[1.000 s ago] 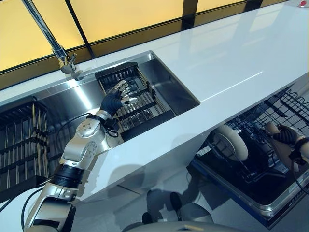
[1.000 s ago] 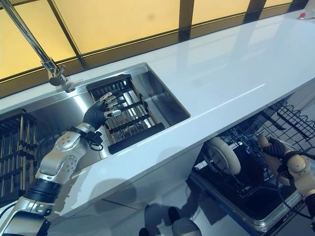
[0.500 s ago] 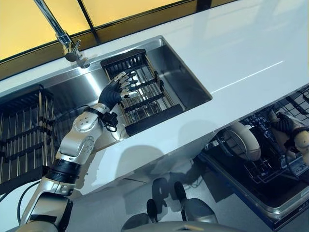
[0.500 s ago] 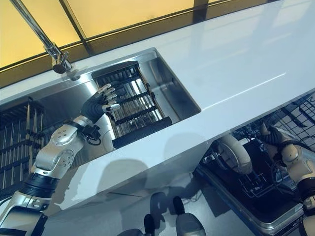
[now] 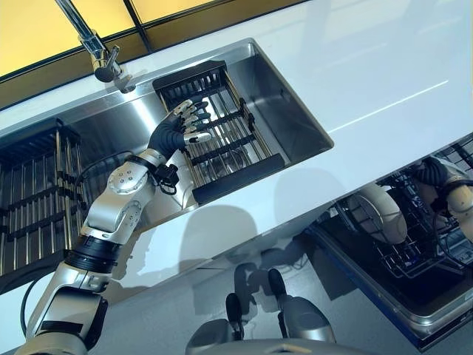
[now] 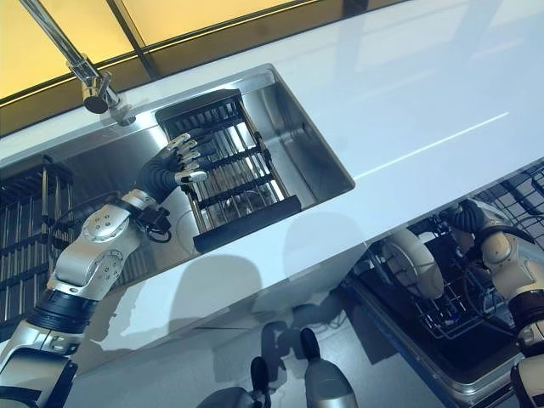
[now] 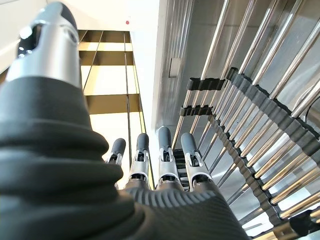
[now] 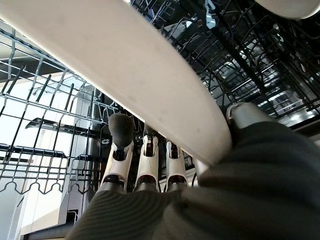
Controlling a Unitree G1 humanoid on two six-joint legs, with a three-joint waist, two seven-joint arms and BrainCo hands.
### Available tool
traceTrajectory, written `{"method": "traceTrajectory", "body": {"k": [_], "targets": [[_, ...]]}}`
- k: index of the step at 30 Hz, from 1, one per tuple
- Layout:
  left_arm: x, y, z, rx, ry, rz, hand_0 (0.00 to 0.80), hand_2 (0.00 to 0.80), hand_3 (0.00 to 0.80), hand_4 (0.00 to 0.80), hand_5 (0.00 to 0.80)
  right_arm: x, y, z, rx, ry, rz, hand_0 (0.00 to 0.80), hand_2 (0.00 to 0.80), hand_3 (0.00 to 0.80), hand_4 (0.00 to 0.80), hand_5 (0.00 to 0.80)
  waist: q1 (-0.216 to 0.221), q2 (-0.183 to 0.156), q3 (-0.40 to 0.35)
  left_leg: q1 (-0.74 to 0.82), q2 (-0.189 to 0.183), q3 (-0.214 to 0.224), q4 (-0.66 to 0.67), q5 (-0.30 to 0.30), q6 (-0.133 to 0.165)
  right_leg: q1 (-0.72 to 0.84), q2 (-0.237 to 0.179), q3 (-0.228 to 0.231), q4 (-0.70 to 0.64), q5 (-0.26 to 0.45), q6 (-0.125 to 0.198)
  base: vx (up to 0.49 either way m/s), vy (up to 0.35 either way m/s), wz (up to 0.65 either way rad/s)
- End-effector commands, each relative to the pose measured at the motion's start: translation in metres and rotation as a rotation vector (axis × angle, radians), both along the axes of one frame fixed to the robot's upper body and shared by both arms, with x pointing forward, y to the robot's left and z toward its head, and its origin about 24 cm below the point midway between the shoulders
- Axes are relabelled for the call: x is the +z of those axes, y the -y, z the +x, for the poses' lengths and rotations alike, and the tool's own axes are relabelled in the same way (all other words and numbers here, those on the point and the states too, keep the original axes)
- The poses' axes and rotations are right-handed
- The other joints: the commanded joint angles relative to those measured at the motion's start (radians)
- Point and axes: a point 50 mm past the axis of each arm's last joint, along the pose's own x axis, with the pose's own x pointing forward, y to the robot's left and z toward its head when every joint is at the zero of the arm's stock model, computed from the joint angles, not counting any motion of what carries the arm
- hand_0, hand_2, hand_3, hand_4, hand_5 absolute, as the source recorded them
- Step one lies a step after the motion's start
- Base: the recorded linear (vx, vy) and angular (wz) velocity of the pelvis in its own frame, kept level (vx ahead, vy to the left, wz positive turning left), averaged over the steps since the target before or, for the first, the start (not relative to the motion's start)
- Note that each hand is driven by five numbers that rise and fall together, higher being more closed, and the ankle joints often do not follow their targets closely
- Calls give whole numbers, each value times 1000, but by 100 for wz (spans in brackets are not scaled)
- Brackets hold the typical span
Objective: Take plates into dishwasher
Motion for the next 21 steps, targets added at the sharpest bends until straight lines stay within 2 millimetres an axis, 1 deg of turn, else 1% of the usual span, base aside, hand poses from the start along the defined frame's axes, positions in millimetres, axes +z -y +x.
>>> {"method": "traceTrajectory", "body": {"k": [1, 2, 8, 9, 10, 11, 15, 21], "targets": [[34, 8, 8, -57, 118, 4, 0, 0, 0, 0, 0, 29, 16, 7, -73, 40, -79, 800, 800, 800, 800, 800, 41, -27, -26, -51, -13, -12, 1, -29, 32, -2, -10, -42, 44, -93, 49, -38, -24, 12], [36, 9, 8, -60, 123, 6, 0, 0, 0, 0, 0, 23, 21, 5, -102, 12, -96, 800, 800, 800, 800, 800, 44, -24, -20, -53, -13, -11, 1, -27, 31, -3, -11, -44, 45, -93, 49, -40, -18, 9], [41, 11, 8, -64, 146, 4, 0, 0, 0, 0, 0, 8, 38, -7, -226, -39, -146, 800, 800, 800, 800, 800, 51, -9, -2, -59, -16, -15, 1, -24, 30, -5, -17, -52, 43, -90, 48, -14, -1, 2], [41, 11, 8, -66, 149, 3, 0, 0, 0, 0, 0, 7, 41, -8, -247, -37, -153, 596, 596, 596, 596, 596, 51, -6, 0, -59, -17, -16, 1, -23, 31, -5, -17, -52, 43, -90, 48, 0, 0, 0], [41, 12, 8, -68, 152, 3, 0, 0, 0, 0, 0, 8, 43, -9, -265, -33, -166, 160, 160, 160, 160, 160, 52, -4, 2, -58, -18, -16, 1, -23, 31, -5, -18, -52, 43, -89, 47, 0, 0, 0], [42, 12, 7, -71, 153, 2, 0, 0, 0, 0, 0, 7, 45, -11, -278, -31, -171, 0, 0, 0, 0, 0, 52, -2, 2, -58, -18, -17, 1, -23, 31, -4, -18, -52, 43, -90, 47, 0, 0, 0], [42, 10, 5, -81, 157, -7, 0, 0, 0, 0, 0, 8, 50, -16, -310, -34, -192, 0, 0, 0, 0, 0, 53, 2, -3, -55, -22, -21, 1, -26, 31, 2, -20, -53, 37, -87, 49, 3, 28, 2], [40, 14, 3, -96, 149, -13, 0, 0, 0, 0, 0, 8, 55, -23, -337, -11, -193, 0, 0, 0, 0, 0, 48, -13, -22, -45, -22, -17, 1, -34, 33, 16, -19, -53, 28, -86, 51, 12, 42, 2]]}}
